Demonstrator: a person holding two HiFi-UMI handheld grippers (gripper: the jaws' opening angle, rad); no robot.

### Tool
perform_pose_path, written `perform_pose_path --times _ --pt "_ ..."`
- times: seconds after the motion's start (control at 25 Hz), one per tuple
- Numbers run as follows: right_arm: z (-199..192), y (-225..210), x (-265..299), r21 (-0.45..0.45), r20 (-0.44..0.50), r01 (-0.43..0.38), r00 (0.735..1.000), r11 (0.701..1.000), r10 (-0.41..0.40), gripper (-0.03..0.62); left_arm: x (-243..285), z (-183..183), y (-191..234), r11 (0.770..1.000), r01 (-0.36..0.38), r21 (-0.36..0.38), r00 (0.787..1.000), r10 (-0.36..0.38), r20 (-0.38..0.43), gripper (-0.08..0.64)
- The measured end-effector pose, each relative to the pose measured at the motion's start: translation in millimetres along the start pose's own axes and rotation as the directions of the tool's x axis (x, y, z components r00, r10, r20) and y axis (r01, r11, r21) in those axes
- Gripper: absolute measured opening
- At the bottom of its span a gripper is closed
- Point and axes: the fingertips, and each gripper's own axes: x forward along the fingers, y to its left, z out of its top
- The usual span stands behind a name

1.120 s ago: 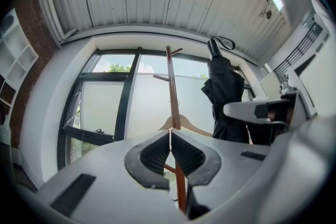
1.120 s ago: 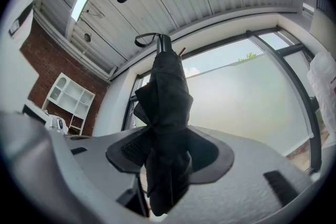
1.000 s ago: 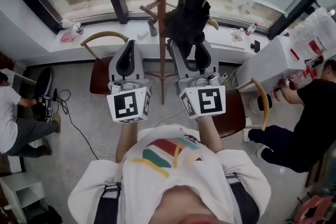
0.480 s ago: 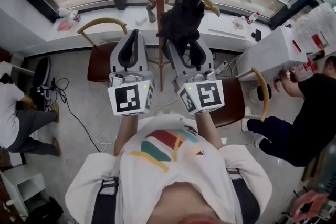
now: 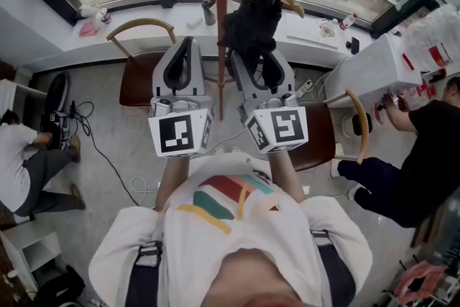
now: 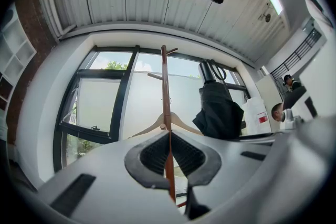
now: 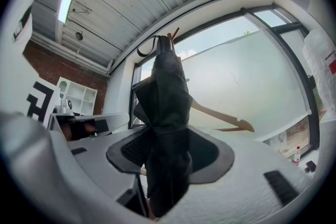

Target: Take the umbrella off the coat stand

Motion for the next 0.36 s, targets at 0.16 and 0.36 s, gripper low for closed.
perform_pose_path --times 0.16,0.36 --pt "1.1 0.3 -0.5 -0.001 0.003 0.000 1.000 1.000 0.000 0.202 -1.8 0.4 0.3 1.000 -0.003 0.003 1.000 0.003 0.001 0.011" --pt "0.0 0.0 -2.3 0.003 0.009 0.004 1.000 1.000 -0.004 0.202 -4.0 0.1 0.6 1.000 -0.006 0.006 1.000 0.006 0.001 0.011"
